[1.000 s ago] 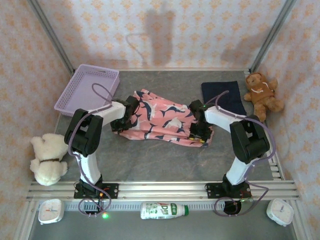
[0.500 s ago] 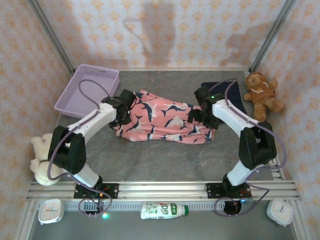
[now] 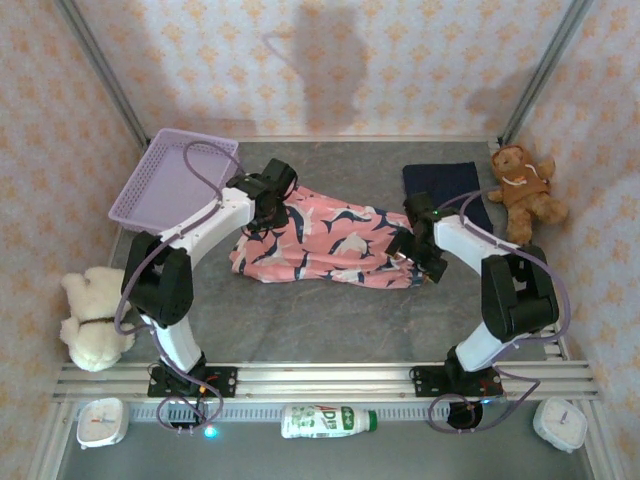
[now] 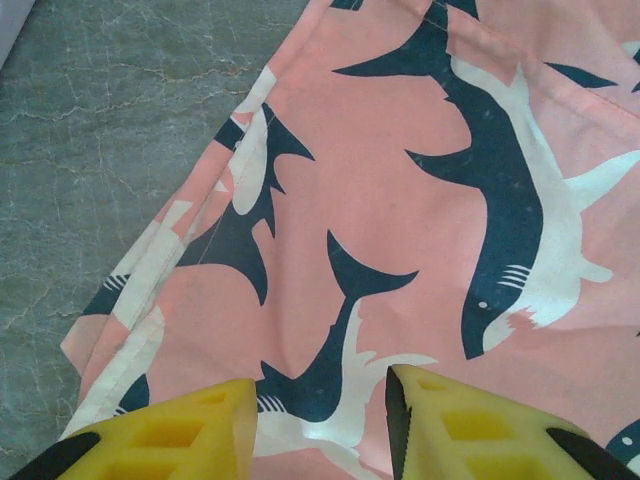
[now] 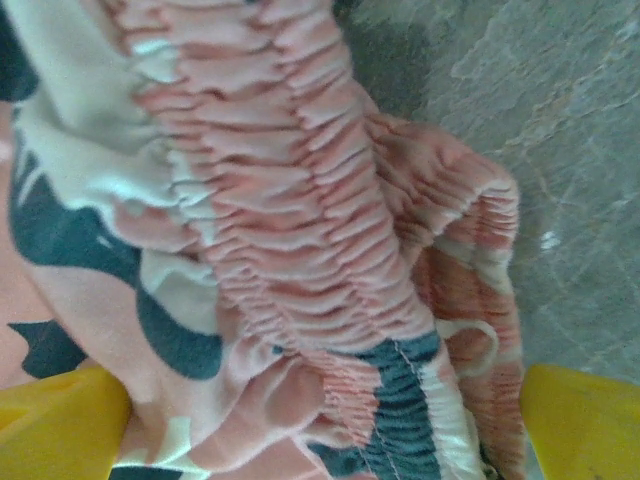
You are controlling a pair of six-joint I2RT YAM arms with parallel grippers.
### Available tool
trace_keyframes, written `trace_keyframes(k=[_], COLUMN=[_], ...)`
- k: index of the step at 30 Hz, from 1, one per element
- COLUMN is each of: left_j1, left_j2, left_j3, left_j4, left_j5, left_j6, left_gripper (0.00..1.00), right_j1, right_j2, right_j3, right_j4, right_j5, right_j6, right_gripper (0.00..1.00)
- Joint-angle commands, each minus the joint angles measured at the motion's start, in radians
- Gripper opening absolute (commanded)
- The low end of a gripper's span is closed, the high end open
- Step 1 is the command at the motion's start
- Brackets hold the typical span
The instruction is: Fold and stack the mixed laundry pile
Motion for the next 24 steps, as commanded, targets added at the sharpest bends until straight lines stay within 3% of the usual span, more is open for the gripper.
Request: trace_keyframes(k=[1, 6, 8, 10, 12, 14, 19, 24], left_j1=[-0.002, -0.001, -0.002, -0.006, -0.01, -0.017, -0.036, -0.064], left_j2=[-0.019, -0.045, -0.053, -0.059, -0.063, -0.06, -0.053, -0.036], left_j3=[-0.016, -0.056, -0.069, -0.078, -0.085, -0.088, -0.091, -0.071], left_j4=[0.006, 0.015, 0.022, 0.029, 0.035, 0.038, 0.045, 0.078], left_j5=[0.011, 0.016, 0.028, 0.037, 0.039, 0.042, 0.045, 0.082], left_j6=[-0.015, -0.023, -0.032, -0.037, -0.04, -0.043, -0.052, -0.031], left_gripper=[0.39, 0.39, 0.39, 0.39, 0.39, 0.39, 0.39, 0.39], right_j1=[-0.003, -0.005, -0.005, -0.005, -0.005, -0.005, -0.005, -0.005], right_j2=[0.016, 0.052, 0.065, 0.078, 0.09, 0.109, 0.139, 0.137], right_j3=[-0.032, -0.075, -0.086, -0.094, -0.093, -0.082, -0.01, 0.141], right_j4=[0.117, 0.2, 0.221, 0.234, 0.238, 0.229, 0.159, 0.035], right_j5=[-0.023, -0.04, -0.046, -0.048, -0.049, -0.043, -0.004, 0.042], right_j6=[0.09, 0.111, 0.111, 0.105, 0.089, 0.061, -0.047, -0.236], right_gripper=[0.99, 1.0, 0.96, 0.82, 0.55, 0.36, 0.03, 0.0])
